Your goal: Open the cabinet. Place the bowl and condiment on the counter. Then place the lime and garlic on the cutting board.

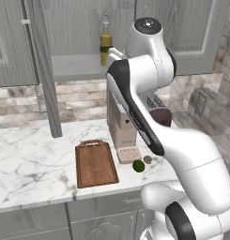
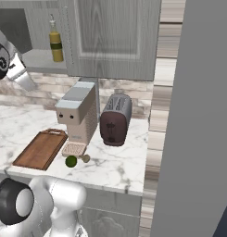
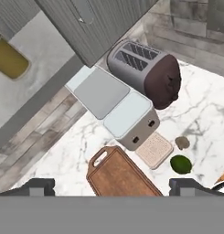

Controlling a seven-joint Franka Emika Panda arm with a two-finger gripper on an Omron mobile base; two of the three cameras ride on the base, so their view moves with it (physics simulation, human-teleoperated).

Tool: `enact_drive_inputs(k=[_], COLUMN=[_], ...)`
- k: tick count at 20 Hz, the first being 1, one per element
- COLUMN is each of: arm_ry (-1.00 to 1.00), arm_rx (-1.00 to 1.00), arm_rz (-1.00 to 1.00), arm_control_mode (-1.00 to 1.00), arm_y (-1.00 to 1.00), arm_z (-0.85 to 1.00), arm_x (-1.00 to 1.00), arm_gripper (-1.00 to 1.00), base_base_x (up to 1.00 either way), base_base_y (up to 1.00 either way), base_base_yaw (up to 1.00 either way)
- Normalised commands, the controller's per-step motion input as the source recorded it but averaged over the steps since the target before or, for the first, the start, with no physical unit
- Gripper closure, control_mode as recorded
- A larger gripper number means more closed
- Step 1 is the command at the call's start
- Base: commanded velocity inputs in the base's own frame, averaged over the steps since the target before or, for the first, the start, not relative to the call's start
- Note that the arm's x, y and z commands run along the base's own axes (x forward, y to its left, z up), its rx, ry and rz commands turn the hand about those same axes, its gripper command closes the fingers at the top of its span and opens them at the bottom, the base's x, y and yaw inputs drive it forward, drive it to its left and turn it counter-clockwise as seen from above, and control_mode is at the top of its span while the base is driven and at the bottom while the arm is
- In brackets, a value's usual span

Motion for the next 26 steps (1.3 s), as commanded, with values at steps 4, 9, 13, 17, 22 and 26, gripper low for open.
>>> enact_drive_inputs(k=[4, 9, 13, 17, 22, 26], arm_ry=[0.03, 0.00, 0.00, 0.00, 0.00, 0.00], arm_rx=[-0.14, -0.11, -0.09, -0.06, -0.03, -0.03], arm_rz=[0.00, 0.05, 0.12, 0.13, 0.12, 0.10], arm_control_mode=[-1.00, -1.00, -1.00, -1.00, -1.00, -1.00], arm_y=[-0.42, -0.39, -0.37, -0.28, -0.14, -0.04], arm_z=[0.00, 0.00, 0.00, 0.00, 0.07, 0.11], arm_x=[0.02, 0.03, 0.00, 0.00, 0.00, 0.02], arm_gripper=[-1.00, -1.00, -1.00, -1.00, -1.00, -1.00], base_base_x=[0.00, 0.00, 0.00, 0.00, 0.00, 0.00], base_base_y=[0.00, 0.00, 0.00, 0.00, 0.00, 0.00], base_base_yaw=[0.00, 0.00, 0.00, 0.00, 0.00, 0.00])
